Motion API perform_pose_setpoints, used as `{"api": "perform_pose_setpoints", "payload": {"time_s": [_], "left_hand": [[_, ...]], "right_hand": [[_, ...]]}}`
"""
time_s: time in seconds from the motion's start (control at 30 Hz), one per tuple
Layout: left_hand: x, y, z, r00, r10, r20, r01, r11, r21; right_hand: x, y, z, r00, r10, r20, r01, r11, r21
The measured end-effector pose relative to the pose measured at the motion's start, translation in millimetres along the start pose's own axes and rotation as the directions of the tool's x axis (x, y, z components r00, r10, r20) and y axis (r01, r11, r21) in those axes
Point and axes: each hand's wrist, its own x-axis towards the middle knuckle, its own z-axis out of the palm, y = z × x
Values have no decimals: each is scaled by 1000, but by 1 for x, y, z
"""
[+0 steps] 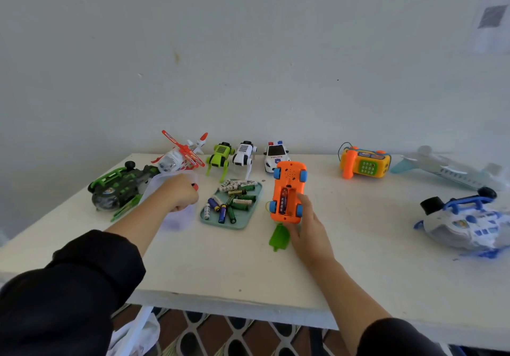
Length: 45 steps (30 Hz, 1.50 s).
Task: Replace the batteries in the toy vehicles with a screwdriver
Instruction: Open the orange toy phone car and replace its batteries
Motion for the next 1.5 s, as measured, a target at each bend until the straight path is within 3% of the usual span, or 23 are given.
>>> {"api": "perform_pose_setpoints", "payload": {"time_s": [0.07,0.13,0.23,0.33,0.4,0.5,0.6,0.8,0.97,1.33,1.43,1.5], "left_hand": [[-3,5,-2,995,7,101,-8,1000,10],[-7,11,-4,990,38,137,-56,990,127],[-16,29,-8,975,223,-3,-218,952,214],[-37,58,-18,875,447,-186,-443,894,65],[-52,78,-23,774,566,-282,-589,808,8],[-74,97,-25,688,619,-379,-694,713,-94],[-86,104,-12,725,566,-393,-688,626,-368],[-86,105,24,811,402,-425,-584,515,-628],[-80,101,39,810,373,-453,-587,507,-631],[-74,92,50,745,408,-528,-667,486,-566],[-75,88,51,692,481,-539,-720,515,-465],[-77,86,43,680,573,-457,-732,560,-387]], "right_hand": [[0,-3,-2,1000,4,7,-4,1000,4],[0,-3,-2,1000,-12,4,12,1000,-11],[-3,-1,-1,999,-53,4,53,995,-81],[-4,0,-2,993,-110,-36,103,982,-157],[-5,1,-3,990,-116,-83,100,980,-171],[-6,3,-4,982,-87,-170,59,985,-163],[-9,2,-3,971,-69,-231,30,985,-167],[-6,2,-5,973,-29,-227,-6,988,-152],[-6,-3,-9,979,-1,-202,-10,998,-57],[-8,-1,-9,982,32,-184,-46,996,-72],[-10,-4,-11,983,22,-181,-36,997,-74],[-11,-6,-12,983,-6,-185,-12,995,-95]]}}
